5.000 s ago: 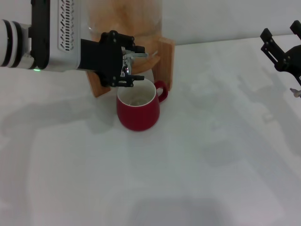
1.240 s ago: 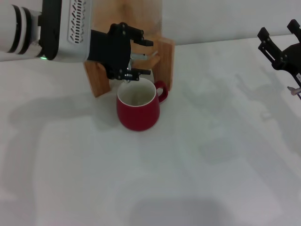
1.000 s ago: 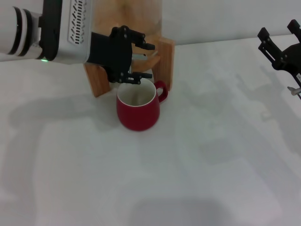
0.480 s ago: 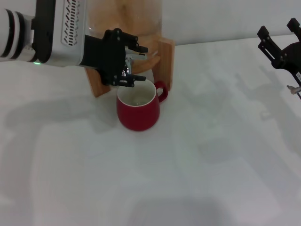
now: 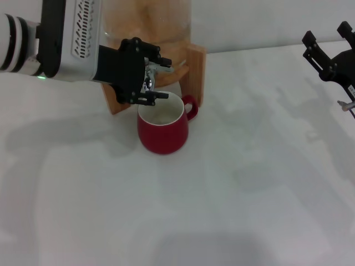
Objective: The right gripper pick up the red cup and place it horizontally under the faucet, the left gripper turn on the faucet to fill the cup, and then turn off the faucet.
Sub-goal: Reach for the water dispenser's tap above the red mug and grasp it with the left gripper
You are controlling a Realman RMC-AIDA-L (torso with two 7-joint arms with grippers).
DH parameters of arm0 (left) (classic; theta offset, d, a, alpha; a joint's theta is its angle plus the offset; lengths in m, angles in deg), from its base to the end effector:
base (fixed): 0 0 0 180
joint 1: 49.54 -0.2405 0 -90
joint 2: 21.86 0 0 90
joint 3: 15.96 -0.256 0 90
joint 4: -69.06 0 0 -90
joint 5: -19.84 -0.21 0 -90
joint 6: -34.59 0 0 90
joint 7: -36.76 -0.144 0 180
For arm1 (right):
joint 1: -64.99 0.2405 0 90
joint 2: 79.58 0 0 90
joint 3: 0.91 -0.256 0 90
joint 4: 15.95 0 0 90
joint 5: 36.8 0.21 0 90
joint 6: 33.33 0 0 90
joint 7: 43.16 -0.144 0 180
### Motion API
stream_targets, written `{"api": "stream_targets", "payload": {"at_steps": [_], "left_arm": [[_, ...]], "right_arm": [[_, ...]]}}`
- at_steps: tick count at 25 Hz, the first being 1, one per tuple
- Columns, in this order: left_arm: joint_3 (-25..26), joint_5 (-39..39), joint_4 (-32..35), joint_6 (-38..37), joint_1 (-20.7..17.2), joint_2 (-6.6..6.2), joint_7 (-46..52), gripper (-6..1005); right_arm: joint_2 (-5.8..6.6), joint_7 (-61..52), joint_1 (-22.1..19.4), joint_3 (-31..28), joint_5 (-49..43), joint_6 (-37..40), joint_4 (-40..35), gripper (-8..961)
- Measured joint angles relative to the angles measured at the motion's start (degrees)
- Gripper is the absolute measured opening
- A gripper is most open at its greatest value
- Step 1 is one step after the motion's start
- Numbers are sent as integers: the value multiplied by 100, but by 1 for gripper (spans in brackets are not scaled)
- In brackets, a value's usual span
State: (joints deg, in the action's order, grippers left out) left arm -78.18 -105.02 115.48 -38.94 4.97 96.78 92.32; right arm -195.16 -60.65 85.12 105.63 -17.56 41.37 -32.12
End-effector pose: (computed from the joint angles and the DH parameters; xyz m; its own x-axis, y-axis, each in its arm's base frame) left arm -0.1016 0.4274 -0.0284 0.7899 -0.6078 -0.0816 -0.6068 -0.7555 -0.2471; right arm 0.3140 0.3281 0.0324 0.6196 0.2416 -0.7468 -0.7122 -0.2270 -0.6643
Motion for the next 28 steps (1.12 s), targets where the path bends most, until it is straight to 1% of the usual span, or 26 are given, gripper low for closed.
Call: {"api": "stream_targets", "payload": {"at_steps": [6, 28], "left_arm": [[0, -15, 0, -6, 1, -15, -1, 600], [-10, -154, 239, -196, -52, -1, 115, 600]], "right_arm": [[0, 12, 9, -10, 0, 0, -1, 816], [0, 34, 34, -29, 0, 0, -14, 815]]}}
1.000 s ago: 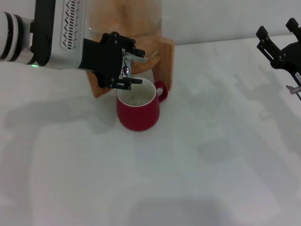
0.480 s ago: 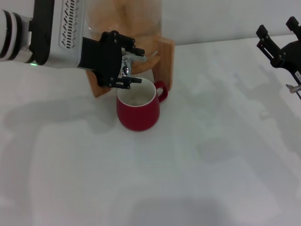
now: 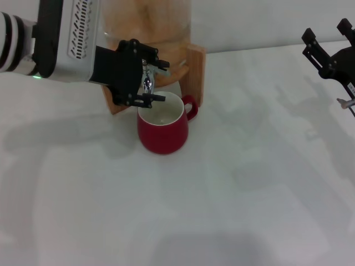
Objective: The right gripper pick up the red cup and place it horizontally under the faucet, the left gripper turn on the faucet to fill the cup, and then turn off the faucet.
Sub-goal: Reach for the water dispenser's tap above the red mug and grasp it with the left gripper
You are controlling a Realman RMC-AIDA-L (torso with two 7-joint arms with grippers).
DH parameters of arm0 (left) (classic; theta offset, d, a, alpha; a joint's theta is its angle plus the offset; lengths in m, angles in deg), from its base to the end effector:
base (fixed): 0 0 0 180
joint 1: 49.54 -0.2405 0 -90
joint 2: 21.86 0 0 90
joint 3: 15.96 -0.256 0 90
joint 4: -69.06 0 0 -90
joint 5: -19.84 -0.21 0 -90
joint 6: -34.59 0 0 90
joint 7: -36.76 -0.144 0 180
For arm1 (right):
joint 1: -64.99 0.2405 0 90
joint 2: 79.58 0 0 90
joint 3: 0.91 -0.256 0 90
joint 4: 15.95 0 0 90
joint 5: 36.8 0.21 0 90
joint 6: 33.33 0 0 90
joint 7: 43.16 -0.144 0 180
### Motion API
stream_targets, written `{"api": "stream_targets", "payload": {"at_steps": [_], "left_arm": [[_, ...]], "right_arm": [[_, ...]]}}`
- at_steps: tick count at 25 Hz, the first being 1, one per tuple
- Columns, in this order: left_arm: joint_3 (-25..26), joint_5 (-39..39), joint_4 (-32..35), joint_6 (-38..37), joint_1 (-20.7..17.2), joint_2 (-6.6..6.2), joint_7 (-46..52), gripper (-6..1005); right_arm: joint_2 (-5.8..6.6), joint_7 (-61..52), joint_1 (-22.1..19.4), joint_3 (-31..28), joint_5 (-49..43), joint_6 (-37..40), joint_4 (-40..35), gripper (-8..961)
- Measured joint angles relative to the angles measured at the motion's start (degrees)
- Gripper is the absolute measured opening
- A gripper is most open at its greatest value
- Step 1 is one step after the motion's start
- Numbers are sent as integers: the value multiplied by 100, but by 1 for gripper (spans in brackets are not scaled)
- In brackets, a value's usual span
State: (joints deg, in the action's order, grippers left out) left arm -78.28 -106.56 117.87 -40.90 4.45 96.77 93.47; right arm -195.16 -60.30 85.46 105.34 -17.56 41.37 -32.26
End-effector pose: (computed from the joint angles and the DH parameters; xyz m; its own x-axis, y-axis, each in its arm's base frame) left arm -0.1012 0.4247 -0.0236 0.7834 -0.6143 -0.0950 -0.6179 -0.7528 -0.2269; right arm 0.3119 0.3304 0.0334 0.6205 0.2503 -0.7431 -0.7088 -0.2263 -0.6681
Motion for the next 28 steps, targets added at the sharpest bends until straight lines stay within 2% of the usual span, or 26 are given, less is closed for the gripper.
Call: {"api": "stream_targets", "payload": {"at_steps": [28], "left_arm": [[-69, -142, 451, -184, -203, 3, 200, 600]], "right_arm": [[-7, 17, 97, 0, 0, -5, -4, 815]]}}
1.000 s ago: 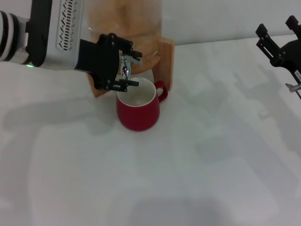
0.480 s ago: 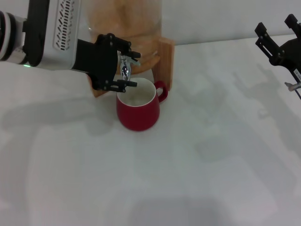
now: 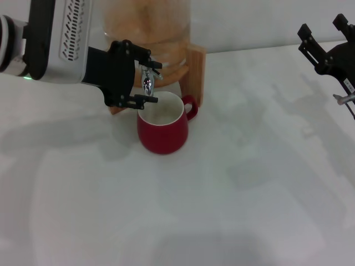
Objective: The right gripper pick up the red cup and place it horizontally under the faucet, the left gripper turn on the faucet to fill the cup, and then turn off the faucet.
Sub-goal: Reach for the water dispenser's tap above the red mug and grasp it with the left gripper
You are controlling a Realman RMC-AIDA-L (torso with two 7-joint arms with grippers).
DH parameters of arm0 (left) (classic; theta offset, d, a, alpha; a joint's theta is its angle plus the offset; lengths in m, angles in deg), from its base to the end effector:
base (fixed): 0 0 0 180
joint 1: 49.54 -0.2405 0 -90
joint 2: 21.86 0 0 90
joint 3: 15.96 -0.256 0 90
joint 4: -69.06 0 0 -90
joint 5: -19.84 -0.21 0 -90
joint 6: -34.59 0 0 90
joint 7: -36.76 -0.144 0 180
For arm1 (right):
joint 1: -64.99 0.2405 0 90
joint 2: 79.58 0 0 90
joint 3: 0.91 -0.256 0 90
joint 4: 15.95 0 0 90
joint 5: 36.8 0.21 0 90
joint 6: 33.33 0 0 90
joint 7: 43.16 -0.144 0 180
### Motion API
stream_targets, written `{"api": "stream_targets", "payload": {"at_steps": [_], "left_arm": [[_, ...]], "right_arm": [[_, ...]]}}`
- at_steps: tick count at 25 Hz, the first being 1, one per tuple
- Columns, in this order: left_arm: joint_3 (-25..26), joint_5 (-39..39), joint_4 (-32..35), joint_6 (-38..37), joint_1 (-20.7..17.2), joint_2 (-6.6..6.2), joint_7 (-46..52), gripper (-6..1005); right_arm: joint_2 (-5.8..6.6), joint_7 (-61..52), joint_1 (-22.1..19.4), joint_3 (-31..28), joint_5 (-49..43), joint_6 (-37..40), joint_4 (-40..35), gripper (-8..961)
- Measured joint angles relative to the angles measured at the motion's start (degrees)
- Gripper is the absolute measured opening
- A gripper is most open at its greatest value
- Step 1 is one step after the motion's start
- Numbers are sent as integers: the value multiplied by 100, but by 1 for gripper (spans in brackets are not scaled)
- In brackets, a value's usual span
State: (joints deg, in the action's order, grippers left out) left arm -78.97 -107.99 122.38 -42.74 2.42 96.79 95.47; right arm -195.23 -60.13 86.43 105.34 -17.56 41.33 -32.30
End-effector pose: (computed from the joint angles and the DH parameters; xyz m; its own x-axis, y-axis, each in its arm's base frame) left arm -0.1042 0.4206 -0.0147 0.7818 -0.6119 -0.1203 -0.6220 -0.7512 -0.2211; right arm 0.3059 0.3357 0.0329 0.6173 0.2611 -0.7421 -0.7039 -0.2379 -0.6692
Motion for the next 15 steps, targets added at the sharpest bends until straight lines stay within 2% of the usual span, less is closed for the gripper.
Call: {"api": "stream_targets", "payload": {"at_steps": [15], "left_arm": [[43, -6, 104, -45, -20, 5, 26, 600]], "right_arm": [[-2, 2, 1, 2, 0, -5, -8, 815]]}}
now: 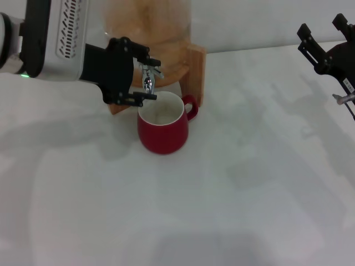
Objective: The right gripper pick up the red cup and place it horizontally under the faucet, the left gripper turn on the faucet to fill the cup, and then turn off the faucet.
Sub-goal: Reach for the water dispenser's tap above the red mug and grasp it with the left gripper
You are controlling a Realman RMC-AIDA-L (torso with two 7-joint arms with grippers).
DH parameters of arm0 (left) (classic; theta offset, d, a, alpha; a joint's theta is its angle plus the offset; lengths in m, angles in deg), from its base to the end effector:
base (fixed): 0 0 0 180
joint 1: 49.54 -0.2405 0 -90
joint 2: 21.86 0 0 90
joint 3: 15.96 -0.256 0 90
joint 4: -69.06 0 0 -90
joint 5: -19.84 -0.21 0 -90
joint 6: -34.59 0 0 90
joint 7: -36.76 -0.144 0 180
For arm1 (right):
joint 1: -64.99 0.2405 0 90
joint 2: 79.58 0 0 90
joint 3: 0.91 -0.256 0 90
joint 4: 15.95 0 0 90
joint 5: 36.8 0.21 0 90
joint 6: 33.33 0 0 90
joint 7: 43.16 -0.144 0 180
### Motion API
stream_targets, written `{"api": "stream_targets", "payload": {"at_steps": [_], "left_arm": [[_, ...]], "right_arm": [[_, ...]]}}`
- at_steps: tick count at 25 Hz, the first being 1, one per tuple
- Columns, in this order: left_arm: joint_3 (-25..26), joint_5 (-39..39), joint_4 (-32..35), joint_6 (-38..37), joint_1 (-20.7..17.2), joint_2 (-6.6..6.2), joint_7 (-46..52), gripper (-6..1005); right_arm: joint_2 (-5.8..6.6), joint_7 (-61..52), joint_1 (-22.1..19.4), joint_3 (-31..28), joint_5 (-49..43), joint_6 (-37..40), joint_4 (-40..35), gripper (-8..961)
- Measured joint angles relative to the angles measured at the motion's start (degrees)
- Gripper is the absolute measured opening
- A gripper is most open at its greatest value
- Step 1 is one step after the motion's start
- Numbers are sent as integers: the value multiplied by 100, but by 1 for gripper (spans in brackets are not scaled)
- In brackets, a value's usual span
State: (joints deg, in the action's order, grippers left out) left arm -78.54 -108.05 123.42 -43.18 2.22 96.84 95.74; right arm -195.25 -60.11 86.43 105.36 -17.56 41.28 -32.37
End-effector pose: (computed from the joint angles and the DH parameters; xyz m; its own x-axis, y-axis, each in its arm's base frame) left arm -0.1024 0.4207 -0.0113 0.7809 -0.6130 -0.1201 -0.6226 -0.7480 -0.2299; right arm 0.3056 0.3358 0.0326 0.6170 0.2611 -0.7424 -0.7040 -0.2385 -0.6690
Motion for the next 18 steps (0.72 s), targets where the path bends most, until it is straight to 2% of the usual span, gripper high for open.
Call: {"api": "stream_targets", "payload": {"at_steps": [9, 14, 18], "left_arm": [[13, 147, 242, 313, -121, 24, -81, 600], [-182, 510, 648, 259, -448, 44, -21, 600], [-526, 930, 1140, 241, -875, 58, 211, 599]], "right_arm": [[1, 0, 0, 27, 0, 1, -1, 815], [0, 0, 5, 22, 0, -37, -2, 815], [7, -14, 8, 11, 0, -42, -1, 815]]}}
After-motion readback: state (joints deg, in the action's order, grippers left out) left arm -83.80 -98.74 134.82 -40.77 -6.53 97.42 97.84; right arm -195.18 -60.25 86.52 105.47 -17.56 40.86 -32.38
